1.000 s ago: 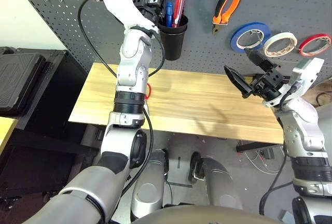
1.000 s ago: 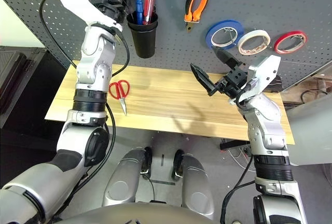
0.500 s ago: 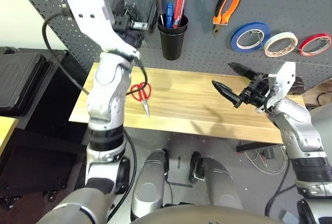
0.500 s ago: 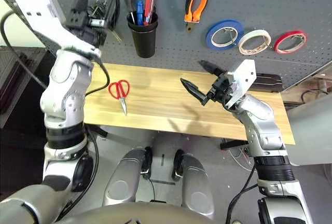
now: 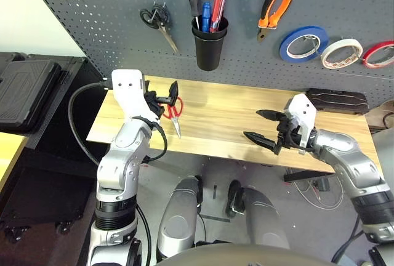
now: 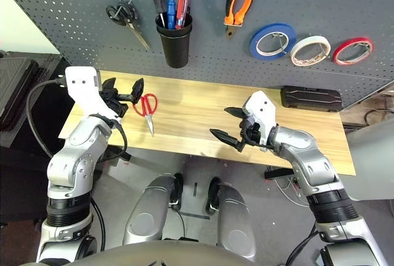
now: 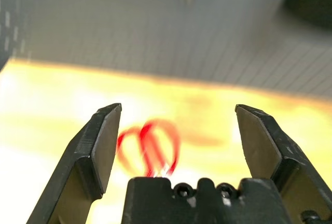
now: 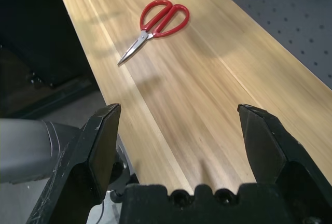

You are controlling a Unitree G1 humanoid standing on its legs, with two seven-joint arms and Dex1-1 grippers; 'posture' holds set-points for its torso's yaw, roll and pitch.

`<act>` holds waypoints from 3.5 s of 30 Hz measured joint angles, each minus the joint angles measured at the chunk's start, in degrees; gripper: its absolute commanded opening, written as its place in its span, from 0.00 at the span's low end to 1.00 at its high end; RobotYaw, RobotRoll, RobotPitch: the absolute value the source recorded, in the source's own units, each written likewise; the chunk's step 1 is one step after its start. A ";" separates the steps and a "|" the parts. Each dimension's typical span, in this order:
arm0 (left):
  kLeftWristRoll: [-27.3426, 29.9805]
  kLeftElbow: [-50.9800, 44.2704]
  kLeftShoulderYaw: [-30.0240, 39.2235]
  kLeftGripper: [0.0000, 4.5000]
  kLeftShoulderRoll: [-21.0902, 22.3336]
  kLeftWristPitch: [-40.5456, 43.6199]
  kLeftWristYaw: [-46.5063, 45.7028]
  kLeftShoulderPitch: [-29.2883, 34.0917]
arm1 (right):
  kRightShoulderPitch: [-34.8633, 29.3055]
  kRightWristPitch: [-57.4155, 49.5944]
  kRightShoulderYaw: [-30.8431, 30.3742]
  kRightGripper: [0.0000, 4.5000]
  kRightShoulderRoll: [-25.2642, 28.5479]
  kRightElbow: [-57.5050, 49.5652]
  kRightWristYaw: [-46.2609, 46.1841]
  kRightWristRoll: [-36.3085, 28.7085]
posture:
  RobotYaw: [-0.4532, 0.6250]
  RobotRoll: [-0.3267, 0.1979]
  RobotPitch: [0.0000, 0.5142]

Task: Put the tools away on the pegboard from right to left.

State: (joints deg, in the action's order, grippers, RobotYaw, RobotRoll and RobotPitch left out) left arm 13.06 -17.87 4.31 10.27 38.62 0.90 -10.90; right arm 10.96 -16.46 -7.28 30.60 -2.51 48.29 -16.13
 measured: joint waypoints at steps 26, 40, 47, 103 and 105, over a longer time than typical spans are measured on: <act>-8.50 40.98 4.36 1.00 0.04 -13.05 -6.48 -14.30 | -0.38 -7.22 -5.61 1.00 -4.45 -4.14 -4.37 5.69 | 0.54 0.62 0.66; -9.72 58.57 5.45 1.00 0.88 -22.21 -7.75 -21.87 | -2.36 -10.32 -5.80 1.00 -3.75 -8.77 -5.32 5.71 | 0.51 0.62 0.66; -10.01 64.41 5.34 0.69 0.89 -24.30 -8.10 -24.54 | -2.16 -10.33 -6.31 1.00 -3.52 -8.86 -5.27 6.14 | 0.51 0.62 0.66; 13.15 5.07 11.25 0.00 -7.31 -28.88 -2.61 -12.82 | 6.08 29.00 4.91 1.00 -12.37 11.68 4.77 -5.15 | 0.70 0.62 0.33; 13.58 5.07 11.09 0.00 -7.19 -28.62 -2.41 -13.48 | 5.94 29.05 5.42 1.00 -12.40 11.47 4.77 -5.41 | 0.70 0.62 0.33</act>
State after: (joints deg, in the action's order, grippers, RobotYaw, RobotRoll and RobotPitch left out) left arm 26.64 -12.80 15.39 3.08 10.00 -1.51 -24.38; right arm 16.90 12.59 -1.86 18.21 8.97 53.06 -21.54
